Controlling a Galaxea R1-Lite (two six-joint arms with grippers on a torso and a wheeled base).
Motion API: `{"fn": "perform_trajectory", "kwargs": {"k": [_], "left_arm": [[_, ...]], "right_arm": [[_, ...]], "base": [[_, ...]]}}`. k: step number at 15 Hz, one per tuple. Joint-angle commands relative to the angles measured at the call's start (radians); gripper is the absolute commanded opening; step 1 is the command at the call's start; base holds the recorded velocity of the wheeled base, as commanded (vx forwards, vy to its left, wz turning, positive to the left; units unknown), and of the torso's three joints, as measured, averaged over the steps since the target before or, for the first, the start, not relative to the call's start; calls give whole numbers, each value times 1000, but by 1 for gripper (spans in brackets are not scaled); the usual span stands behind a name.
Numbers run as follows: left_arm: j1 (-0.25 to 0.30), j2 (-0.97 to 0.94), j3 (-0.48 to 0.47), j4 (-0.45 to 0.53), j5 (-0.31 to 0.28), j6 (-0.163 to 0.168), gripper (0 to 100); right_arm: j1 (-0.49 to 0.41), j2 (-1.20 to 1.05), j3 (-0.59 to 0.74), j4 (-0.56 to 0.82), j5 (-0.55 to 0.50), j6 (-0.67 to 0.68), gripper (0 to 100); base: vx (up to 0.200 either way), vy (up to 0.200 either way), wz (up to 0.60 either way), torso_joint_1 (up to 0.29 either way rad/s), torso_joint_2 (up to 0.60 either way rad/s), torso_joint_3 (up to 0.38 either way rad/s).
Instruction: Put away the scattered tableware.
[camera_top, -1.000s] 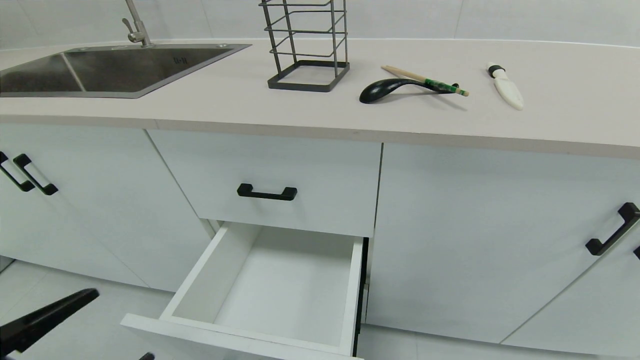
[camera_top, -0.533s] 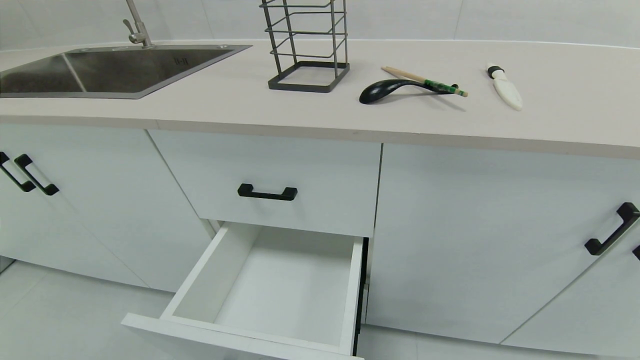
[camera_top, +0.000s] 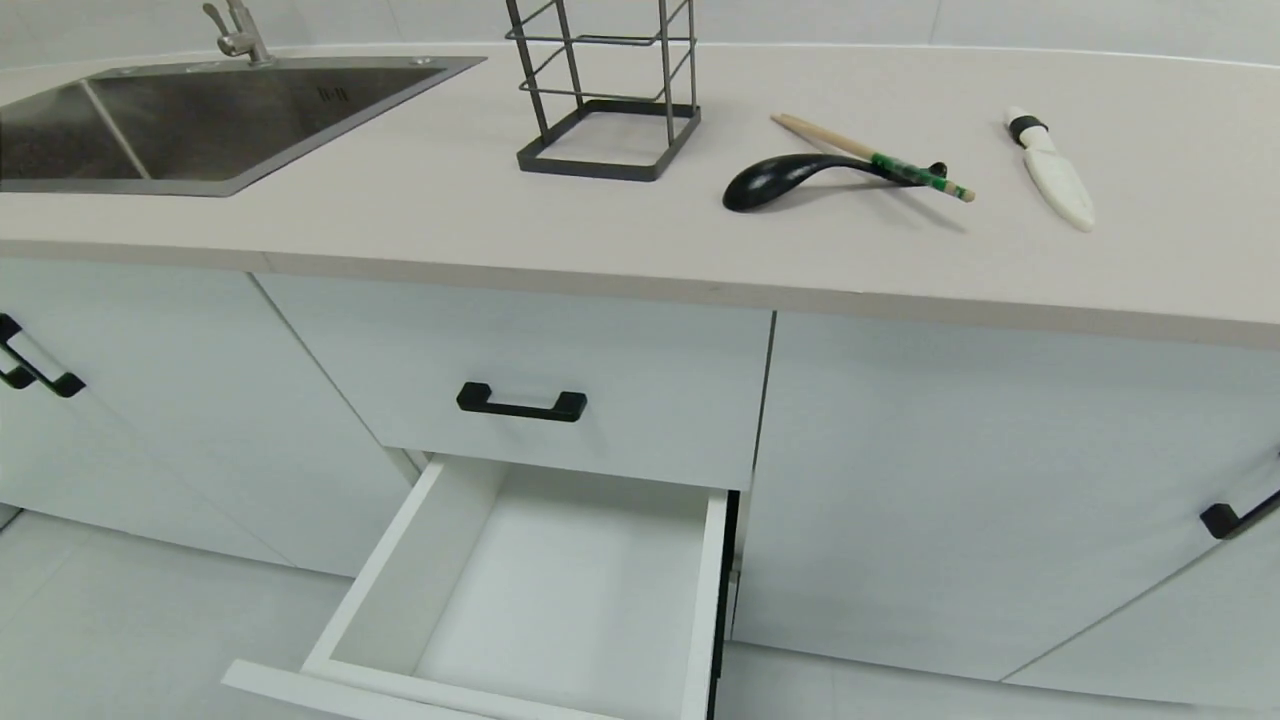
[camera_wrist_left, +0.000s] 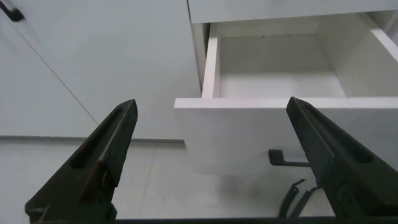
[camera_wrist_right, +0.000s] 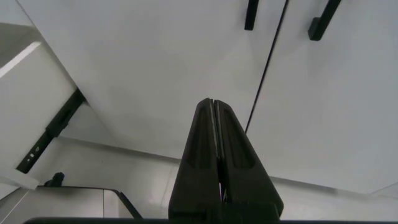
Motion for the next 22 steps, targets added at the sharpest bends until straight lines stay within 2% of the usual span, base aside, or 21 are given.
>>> {"fn": "perform_trajectory", "kwargs": {"k": [1, 2, 3, 4, 6, 7, 9, 15, 19, 22], "left_arm": [[1, 0, 0, -1, 1, -1, 100], [1, 0, 0, -3, 7, 15, 100], [1, 0, 0, -4, 7, 50, 100], [1, 0, 0, -7, 9, 64, 100], [1, 0, 0, -4, 4, -7, 100], [1, 0, 0, -3, 2, -28, 100], [2, 0, 0, -4, 4, -45, 100], [1, 0, 0, -3, 2, -22, 100], [2, 0, 0, -3, 4, -27, 100], [1, 0, 0, -3, 4, -25, 100]], "right_arm": [[1, 1, 0, 0, 0, -1, 0], [1, 1, 0, 0, 0, -1, 0], [1, 1, 0, 0, 0, -1, 0], [1, 1, 0, 1, 0, 1, 0], [1, 1, 0, 1, 0, 1, 0], [1, 1, 0, 1, 0, 1, 0], [1, 1, 0, 1, 0, 1, 0], [1, 1, 0, 0, -1, 4, 0], [1, 1, 0, 1, -6, 4, 0], [1, 1, 0, 1, -4, 1, 0]], "base": [[0, 0, 0, 256, -569, -271], [0, 0, 0, 203, -725, -203], [0, 0, 0, 188, -681, -183], [0, 0, 0, 212, -593, -198], [0, 0, 0, 237, -508, -212], [0, 0, 0, 217, -481, -227], [0, 0, 0, 80, -476, -224], [0, 0, 0, 310, -491, -235], [0, 0, 0, 282, -520, -249], [0, 0, 600, 240, -460, -220]]}}
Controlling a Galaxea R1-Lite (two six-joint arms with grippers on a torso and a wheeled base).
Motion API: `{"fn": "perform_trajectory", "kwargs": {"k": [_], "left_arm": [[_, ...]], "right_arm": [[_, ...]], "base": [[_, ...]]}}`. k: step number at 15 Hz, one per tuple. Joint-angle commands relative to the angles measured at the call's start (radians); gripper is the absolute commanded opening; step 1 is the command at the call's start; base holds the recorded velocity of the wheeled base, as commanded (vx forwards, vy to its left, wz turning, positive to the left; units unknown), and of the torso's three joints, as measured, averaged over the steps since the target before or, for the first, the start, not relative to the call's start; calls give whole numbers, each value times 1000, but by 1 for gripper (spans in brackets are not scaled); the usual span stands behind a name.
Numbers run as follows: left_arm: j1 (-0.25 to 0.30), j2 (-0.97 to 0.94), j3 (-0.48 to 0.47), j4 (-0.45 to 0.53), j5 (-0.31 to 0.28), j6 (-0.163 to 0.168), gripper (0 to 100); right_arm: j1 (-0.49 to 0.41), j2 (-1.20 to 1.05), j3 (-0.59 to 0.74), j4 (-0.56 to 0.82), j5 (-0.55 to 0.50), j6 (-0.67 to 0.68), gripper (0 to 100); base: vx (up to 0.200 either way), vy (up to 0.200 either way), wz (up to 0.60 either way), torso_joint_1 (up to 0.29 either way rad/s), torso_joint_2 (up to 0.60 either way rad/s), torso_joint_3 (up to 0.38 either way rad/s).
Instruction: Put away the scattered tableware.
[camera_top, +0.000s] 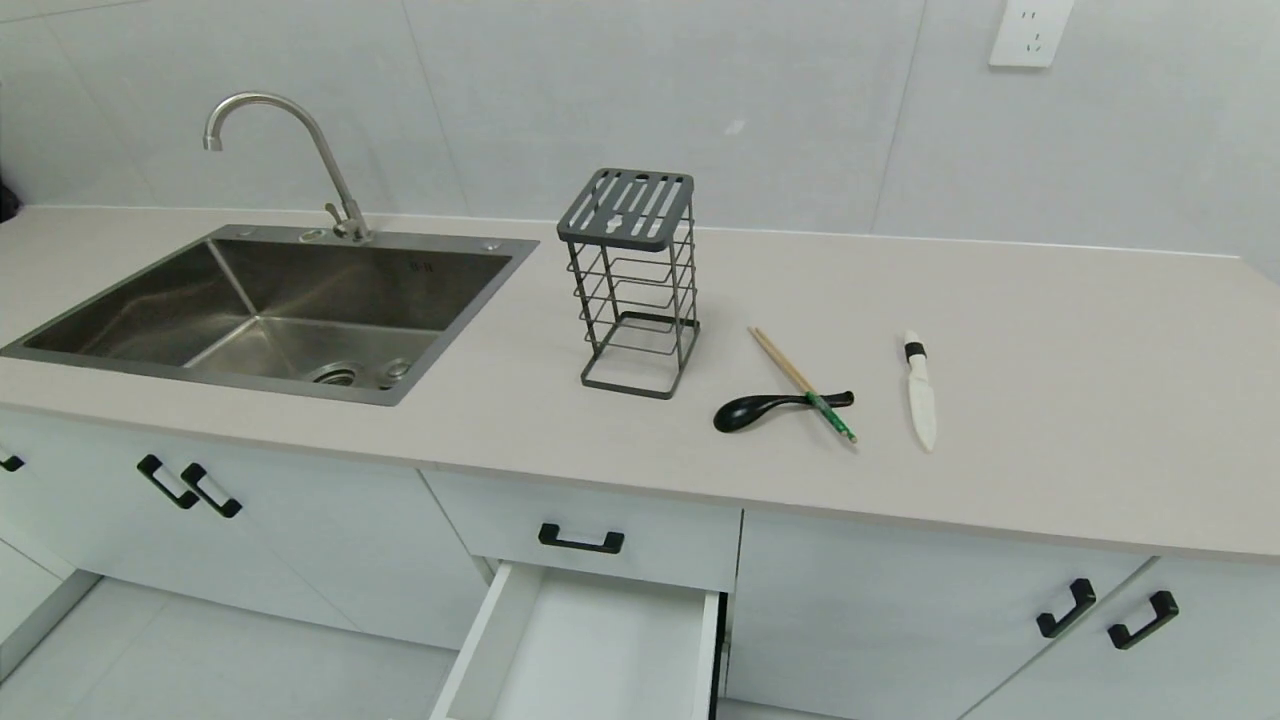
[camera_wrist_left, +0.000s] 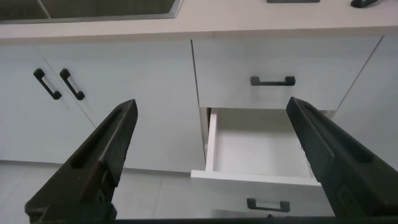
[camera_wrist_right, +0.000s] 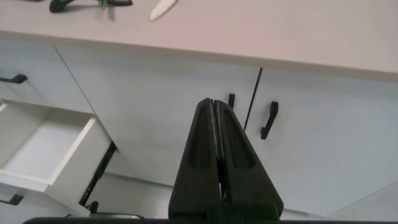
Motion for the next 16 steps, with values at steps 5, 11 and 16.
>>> {"fn": "perform_trajectory", "kwargs": {"k": [5, 11, 16], "left_arm": [[1, 2, 1, 0, 0, -6, 100], [1, 2, 1, 0, 0, -6, 100], [1, 2, 1, 0, 0, -6, 100]], "right_arm": [[1, 1, 0, 0, 0, 10, 0], [-2, 3, 0, 0, 2, 4, 100], [-2, 1, 0, -12, -1, 15, 100]], "base": [[0, 0, 360, 37, -66, -30], [0, 0, 0, 0, 0, 0], [0, 0, 0, 0, 0, 0]]}}
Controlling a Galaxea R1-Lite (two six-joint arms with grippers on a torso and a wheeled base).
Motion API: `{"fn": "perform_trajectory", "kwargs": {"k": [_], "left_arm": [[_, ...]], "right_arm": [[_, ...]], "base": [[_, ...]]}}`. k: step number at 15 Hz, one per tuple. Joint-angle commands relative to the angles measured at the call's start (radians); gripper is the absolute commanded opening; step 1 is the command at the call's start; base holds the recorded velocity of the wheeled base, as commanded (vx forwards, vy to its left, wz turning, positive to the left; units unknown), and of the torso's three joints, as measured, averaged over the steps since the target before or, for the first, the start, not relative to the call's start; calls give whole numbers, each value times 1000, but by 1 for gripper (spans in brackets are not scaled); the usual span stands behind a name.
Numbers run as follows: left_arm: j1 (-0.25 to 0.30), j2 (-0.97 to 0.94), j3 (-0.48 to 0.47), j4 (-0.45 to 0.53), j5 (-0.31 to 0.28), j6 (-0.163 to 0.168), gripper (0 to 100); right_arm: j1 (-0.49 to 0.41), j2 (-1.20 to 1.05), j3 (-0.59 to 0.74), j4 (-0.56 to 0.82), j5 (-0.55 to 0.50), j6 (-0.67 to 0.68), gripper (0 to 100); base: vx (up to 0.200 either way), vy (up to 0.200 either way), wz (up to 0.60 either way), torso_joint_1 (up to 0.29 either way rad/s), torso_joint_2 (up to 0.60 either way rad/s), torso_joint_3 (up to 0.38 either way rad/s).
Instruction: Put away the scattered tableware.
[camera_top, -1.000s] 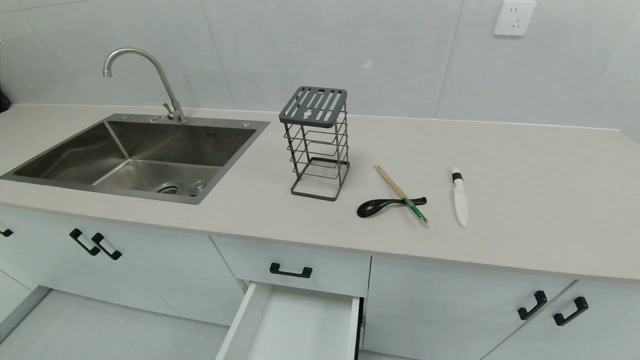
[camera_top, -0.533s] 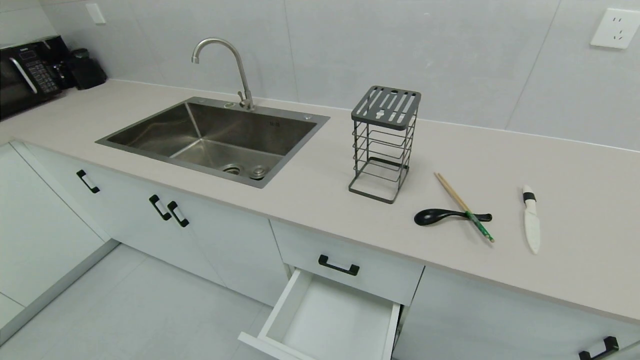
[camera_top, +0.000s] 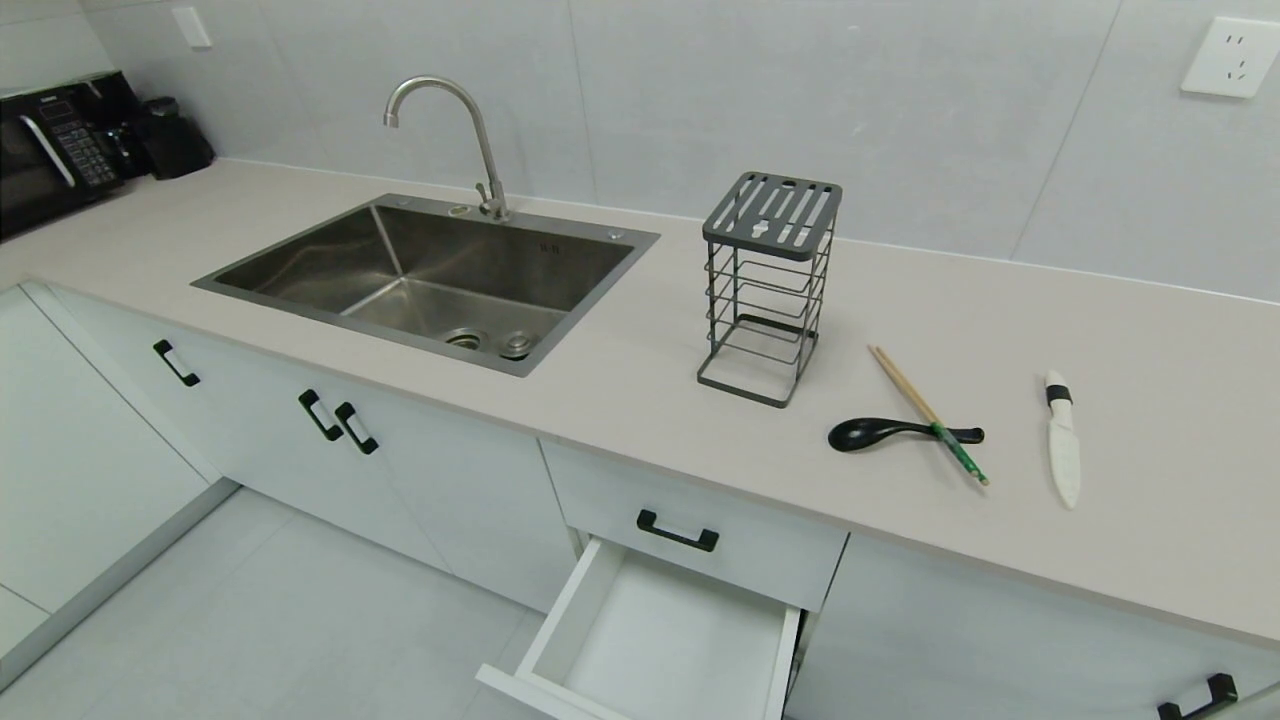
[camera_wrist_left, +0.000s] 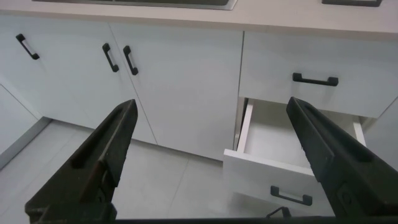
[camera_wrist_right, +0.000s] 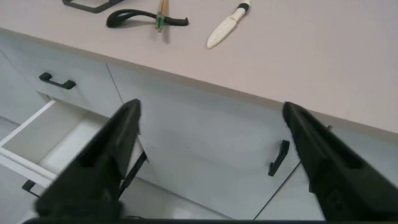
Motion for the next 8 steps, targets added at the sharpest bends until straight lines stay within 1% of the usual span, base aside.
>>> {"fn": "perform_trajectory", "kwargs": {"k": [1, 2, 3, 4, 5, 7, 8], "left_arm": [[1, 2, 0, -1, 0, -1, 100], [1, 2, 0, -1, 0, 0, 100], [1, 2, 0, -1, 0, 0, 100], [1, 2, 0, -1, 0, 0, 100], [1, 2, 0, -1, 0, -1, 100], [1, 2, 0, -1, 0, -3, 100], [1, 2, 0, -1, 0, -1, 100]], "right_arm": [[0, 2, 0, -94, 1, 4, 100], [0, 2, 0, -229, 12, -13, 100], [3, 20, -9, -260, 53, -28, 100], [11, 57, -32, -258, 125, -30, 100], [19, 187, -106, -243, 285, -28, 100], [20, 377, -193, -240, 429, -30, 100], [20, 448, -230, -240, 475, -33, 100]], "base": [[0, 0, 0, 0, 0, 0], [0, 0, 0, 0, 0, 0], [0, 0, 0, 0, 0, 0], [0, 0, 0, 0, 0, 0], [0, 0, 0, 0, 0, 0], [0, 0, 0, 0, 0, 0], [0, 0, 0, 0, 0, 0]]}}
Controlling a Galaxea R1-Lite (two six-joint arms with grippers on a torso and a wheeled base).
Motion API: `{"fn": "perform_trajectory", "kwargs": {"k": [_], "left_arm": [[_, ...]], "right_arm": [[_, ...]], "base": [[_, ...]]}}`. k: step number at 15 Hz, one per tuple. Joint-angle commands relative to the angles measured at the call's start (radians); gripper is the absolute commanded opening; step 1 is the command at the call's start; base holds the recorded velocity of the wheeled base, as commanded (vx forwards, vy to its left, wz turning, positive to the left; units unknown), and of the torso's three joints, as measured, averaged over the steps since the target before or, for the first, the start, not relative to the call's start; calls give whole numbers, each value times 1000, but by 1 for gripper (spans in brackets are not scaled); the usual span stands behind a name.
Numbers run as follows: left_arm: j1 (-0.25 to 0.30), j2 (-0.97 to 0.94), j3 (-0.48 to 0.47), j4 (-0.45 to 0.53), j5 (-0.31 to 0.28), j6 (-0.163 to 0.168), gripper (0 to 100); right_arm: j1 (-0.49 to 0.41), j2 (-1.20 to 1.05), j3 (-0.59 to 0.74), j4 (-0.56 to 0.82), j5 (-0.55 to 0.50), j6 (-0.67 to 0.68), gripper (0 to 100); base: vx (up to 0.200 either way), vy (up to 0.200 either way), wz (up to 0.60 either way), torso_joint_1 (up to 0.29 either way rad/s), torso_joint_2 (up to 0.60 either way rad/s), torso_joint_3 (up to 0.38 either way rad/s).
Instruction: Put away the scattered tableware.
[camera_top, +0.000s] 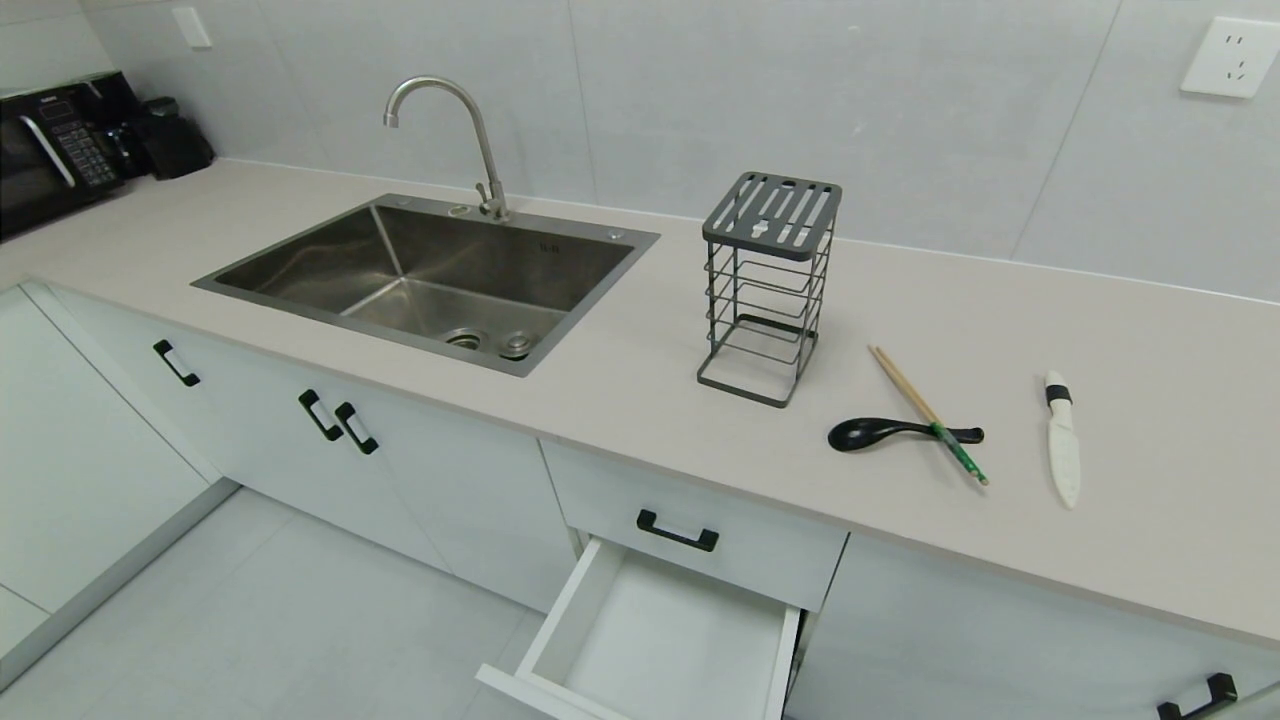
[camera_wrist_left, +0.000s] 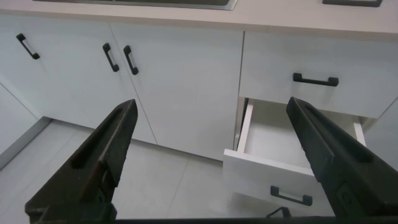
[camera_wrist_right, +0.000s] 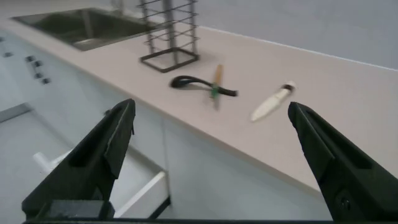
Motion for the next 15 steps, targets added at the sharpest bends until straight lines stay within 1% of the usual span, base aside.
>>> {"fn": "perform_trajectory", "kwargs": {"k": [1, 4, 6, 9, 10, 11, 12, 13, 14, 15], "left_arm": [[0, 1, 0, 0, 0, 0, 100], [0, 1, 0, 0, 0, 0, 100], [0, 1, 0, 0, 0, 0, 100], [0, 1, 0, 0, 0, 0, 100], [2, 1, 0, 0, 0, 0, 100], [0, 1, 0, 0, 0, 0, 100], [0, 1, 0, 0, 0, 0, 100], [0, 1, 0, 0, 0, 0, 100], [0, 1, 0, 0, 0, 0, 100], [0, 1, 0, 0, 0, -1, 100]], "right_arm": [[6, 327, -140, 3, 154, -6, 100], [7, 493, -162, -4, 158, -41, 100], [12, 539, -163, -11, 158, -44, 100], [58, 682, -200, -37, 152, -49, 100], [102, 758, -229, -40, 126, -49, 100], [111, 774, -232, -43, 118, -49, 100], [164, 866, -249, -74, 60, -49, 100], [204, 921, -252, -103, 32, -47, 100], [230, 965, -255, -129, 14, -47, 100], [250, 1065, -261, -189, -21, -47, 100]], "base": [[0, 0, 0, 0, 0, 0], [0, 0, 0, 0, 0, 0], [0, 0, 0, 0, 0, 0], [0, 0, 0, 0, 0, 0], [0, 0, 0, 0, 0, 0], [0, 0, 0, 0, 0, 0], [0, 0, 0, 0, 0, 0], [0, 0, 0, 0, 0, 0], [0, 0, 0, 0, 0, 0], [0, 0, 0, 0, 0, 0]]}}
